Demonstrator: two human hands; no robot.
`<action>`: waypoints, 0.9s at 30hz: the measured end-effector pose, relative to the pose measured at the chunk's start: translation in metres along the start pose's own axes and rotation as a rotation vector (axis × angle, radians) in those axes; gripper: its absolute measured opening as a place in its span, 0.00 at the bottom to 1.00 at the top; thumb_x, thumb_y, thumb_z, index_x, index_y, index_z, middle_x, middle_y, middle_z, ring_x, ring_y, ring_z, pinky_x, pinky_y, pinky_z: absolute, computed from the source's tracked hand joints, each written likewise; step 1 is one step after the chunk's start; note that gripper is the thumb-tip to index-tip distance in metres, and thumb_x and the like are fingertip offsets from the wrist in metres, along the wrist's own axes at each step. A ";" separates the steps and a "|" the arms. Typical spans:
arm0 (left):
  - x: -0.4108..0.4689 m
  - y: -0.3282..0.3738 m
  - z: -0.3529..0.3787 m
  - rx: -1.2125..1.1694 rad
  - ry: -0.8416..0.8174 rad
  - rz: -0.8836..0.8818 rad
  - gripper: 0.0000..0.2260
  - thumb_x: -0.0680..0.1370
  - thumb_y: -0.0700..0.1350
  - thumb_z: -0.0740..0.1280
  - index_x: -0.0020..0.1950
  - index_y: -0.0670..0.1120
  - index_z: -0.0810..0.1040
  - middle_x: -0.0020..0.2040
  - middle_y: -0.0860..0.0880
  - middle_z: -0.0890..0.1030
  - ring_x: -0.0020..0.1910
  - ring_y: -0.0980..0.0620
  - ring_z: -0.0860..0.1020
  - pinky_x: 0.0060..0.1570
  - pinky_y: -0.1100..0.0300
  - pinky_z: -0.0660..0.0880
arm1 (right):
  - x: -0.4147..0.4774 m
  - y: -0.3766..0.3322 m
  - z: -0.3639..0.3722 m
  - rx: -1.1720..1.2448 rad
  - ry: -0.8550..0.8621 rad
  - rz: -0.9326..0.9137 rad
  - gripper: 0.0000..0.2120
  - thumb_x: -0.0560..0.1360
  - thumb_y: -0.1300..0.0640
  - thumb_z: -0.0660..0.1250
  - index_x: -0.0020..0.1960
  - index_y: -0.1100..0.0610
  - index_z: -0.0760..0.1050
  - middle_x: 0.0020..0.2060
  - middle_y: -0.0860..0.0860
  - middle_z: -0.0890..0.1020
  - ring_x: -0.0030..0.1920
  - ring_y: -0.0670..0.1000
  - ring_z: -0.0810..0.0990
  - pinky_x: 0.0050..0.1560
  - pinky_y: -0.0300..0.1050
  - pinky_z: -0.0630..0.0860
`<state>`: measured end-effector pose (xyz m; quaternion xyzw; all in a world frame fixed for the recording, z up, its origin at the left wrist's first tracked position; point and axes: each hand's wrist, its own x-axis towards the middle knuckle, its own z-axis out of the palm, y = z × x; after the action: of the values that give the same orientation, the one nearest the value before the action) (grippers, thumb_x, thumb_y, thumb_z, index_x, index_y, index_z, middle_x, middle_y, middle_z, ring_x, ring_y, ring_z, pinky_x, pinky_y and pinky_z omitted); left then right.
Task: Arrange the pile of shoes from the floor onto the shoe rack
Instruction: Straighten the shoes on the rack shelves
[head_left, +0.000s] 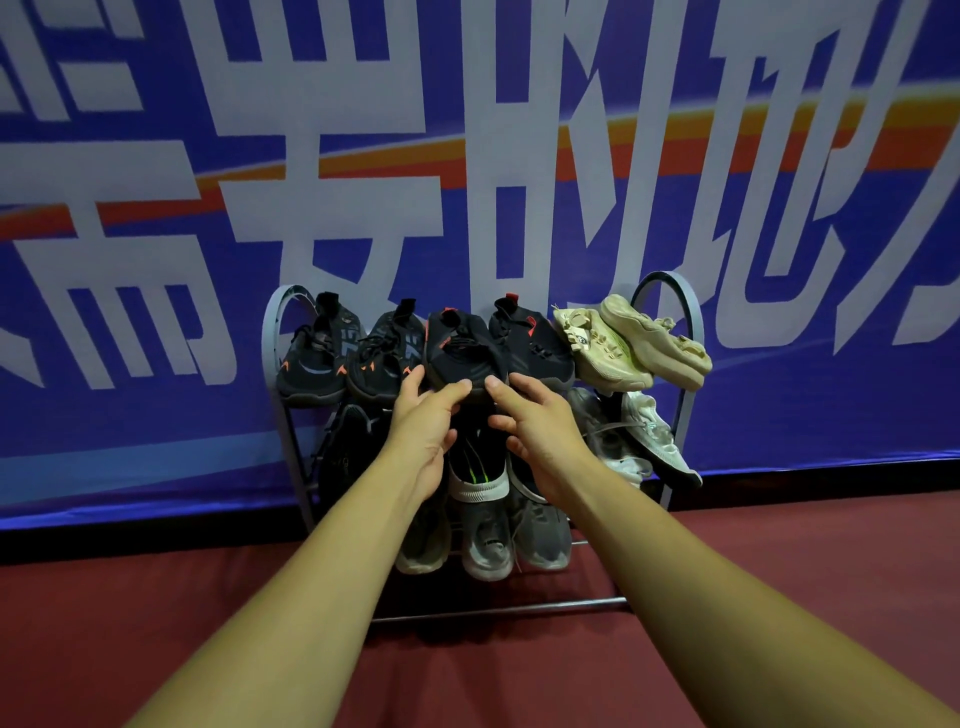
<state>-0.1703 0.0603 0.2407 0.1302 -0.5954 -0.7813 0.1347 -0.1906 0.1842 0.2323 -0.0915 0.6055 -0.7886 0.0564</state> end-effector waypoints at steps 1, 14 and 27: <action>0.001 0.001 0.000 -0.003 0.004 -0.002 0.31 0.78 0.42 0.70 0.78 0.57 0.62 0.58 0.54 0.82 0.56 0.55 0.80 0.44 0.58 0.68 | 0.000 0.001 0.000 -0.003 -0.011 -0.002 0.24 0.77 0.49 0.72 0.71 0.51 0.72 0.53 0.45 0.85 0.42 0.43 0.83 0.43 0.37 0.76; 0.007 -0.007 -0.005 0.183 -0.040 0.014 0.34 0.77 0.49 0.71 0.79 0.57 0.58 0.50 0.62 0.84 0.50 0.61 0.79 0.44 0.59 0.69 | 0.020 0.009 0.001 -0.150 0.100 -0.046 0.29 0.75 0.47 0.75 0.72 0.57 0.73 0.57 0.50 0.82 0.56 0.51 0.82 0.57 0.46 0.79; 0.010 -0.004 0.007 0.154 0.002 0.027 0.31 0.78 0.47 0.69 0.78 0.56 0.60 0.60 0.50 0.81 0.54 0.51 0.80 0.43 0.58 0.71 | 0.012 0.000 -0.017 -0.325 0.114 -0.040 0.18 0.78 0.52 0.71 0.65 0.58 0.80 0.56 0.51 0.84 0.49 0.48 0.82 0.38 0.31 0.74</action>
<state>-0.1828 0.0638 0.2380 0.1327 -0.6553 -0.7312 0.1354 -0.2062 0.1979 0.2288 -0.0668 0.7254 -0.6850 -0.0094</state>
